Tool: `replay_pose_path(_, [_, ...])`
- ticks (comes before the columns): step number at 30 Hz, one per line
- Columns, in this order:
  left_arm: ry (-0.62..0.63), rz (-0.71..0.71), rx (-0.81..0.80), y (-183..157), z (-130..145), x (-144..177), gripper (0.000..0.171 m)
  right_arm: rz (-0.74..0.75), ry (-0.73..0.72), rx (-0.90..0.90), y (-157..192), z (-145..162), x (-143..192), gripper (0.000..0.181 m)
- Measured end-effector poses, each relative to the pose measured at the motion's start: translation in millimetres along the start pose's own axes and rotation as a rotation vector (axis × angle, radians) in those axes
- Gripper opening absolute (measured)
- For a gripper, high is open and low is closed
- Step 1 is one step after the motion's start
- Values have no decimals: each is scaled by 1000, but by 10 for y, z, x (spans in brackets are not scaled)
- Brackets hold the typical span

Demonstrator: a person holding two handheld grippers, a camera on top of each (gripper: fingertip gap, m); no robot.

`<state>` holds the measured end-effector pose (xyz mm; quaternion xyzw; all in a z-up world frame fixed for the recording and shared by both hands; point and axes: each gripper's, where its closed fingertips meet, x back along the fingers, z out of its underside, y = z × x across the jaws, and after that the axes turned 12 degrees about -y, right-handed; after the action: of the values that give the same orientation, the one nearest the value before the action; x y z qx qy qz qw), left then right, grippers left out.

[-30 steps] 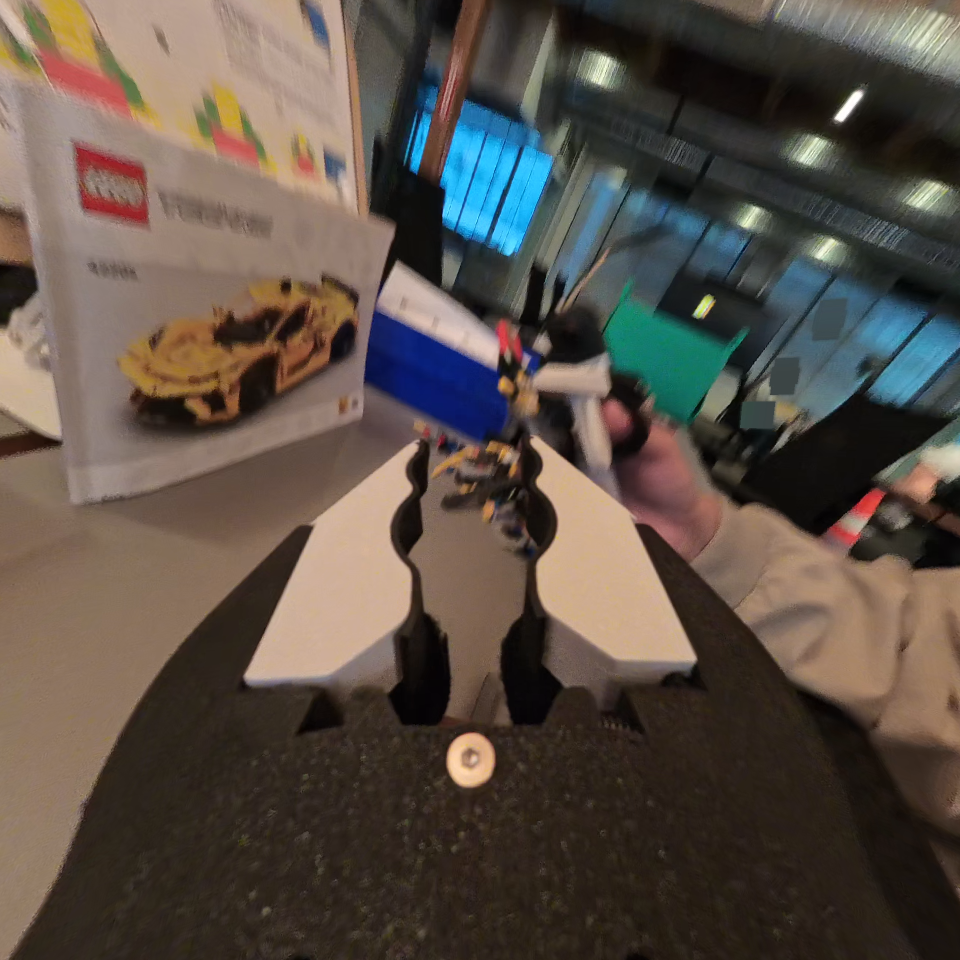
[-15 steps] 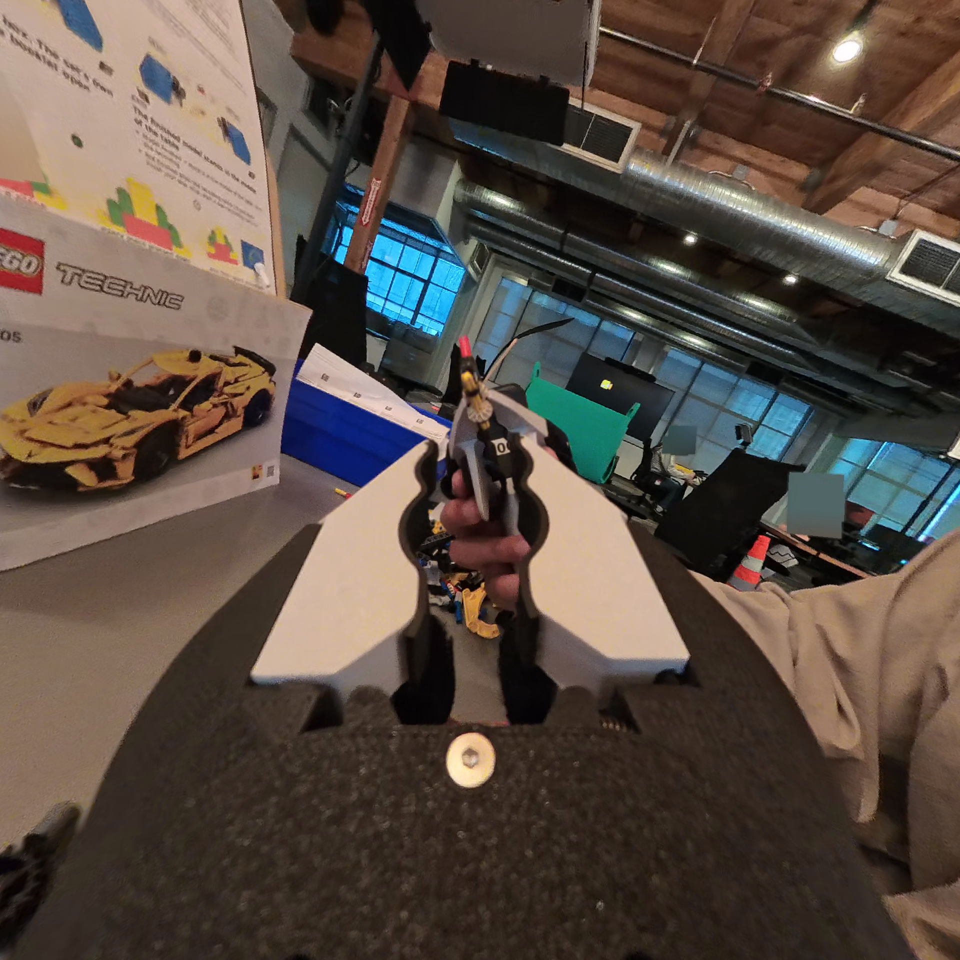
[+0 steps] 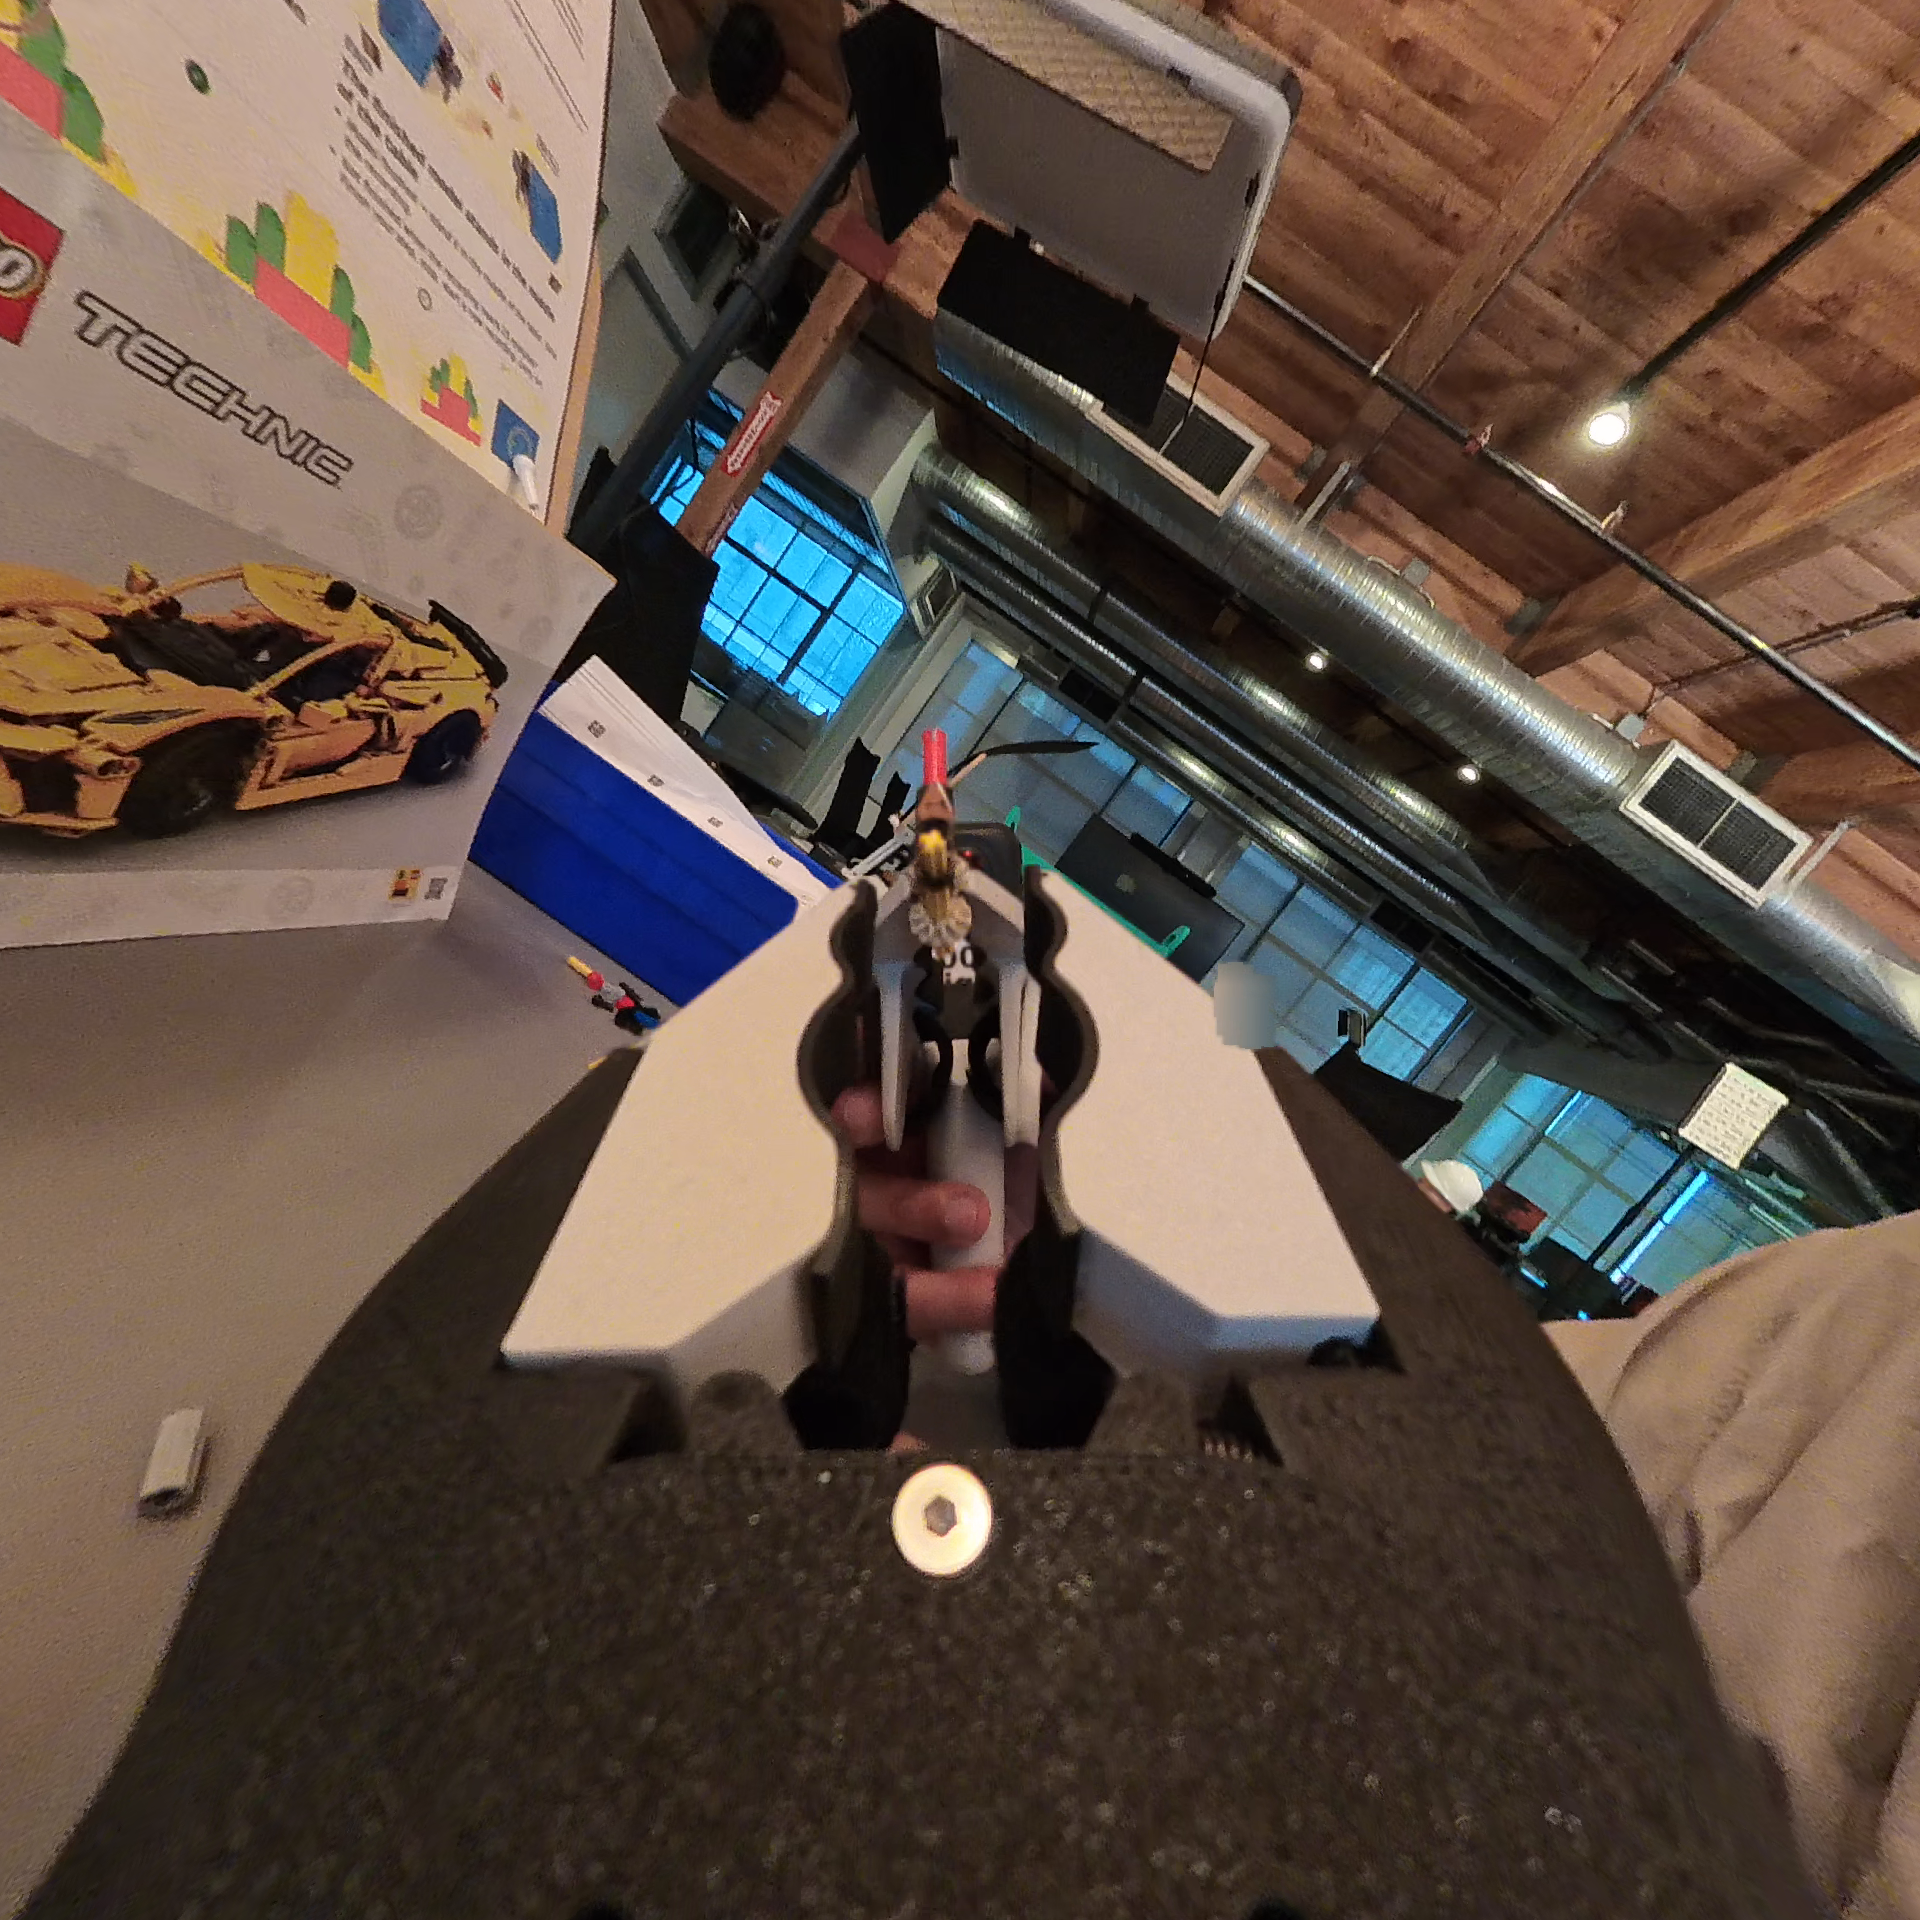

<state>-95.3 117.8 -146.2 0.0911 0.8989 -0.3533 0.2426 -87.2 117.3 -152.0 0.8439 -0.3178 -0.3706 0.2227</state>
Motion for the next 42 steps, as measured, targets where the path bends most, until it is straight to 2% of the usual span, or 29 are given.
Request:
replay_pose_path(4, [-16,2,4,-9,-22,1,25,-8,57,13,26,167,-57,5])
replay_pose_path(6, [-24,10,-7,-25,-38,11,7,-14,84,21,48,234,-80,5])
replay_pose_path(9, [39,28,5,-44,-9,27,7,-25,105,10,65,258,-69,5])
replay_pose_path(12, [60,62,-11,-93,-44,46,7,-61,36,25,128,71,-49,23])
replay_pose_path(13, [70,84,0,-132,-43,49,7,-67,31,25,139,26,-28,23])
replay_pose_path(17, [140,130,-2,-228,75,42,7,-96,42,20,192,-14,8,17])
replay_pose_path(22, [160,116,-12,-208,154,29,7,-107,113,26,245,107,-10,4])
replay_pose_path(25, [169,84,-49,-154,173,23,6,-61,110,64,177,93,2,3])
replay_pose_path(28, [160,86,-64,-160,162,13,7,-53,91,28,184,71,-12,2])
replay_pose_path(34, [269,85,-221,-169,192,18,7,-53,96,15,195,54,-8,1])
replay_pose_path(42, [292,102,-179,-213,186,21,8,-59,124,12,232,42,-25,1])
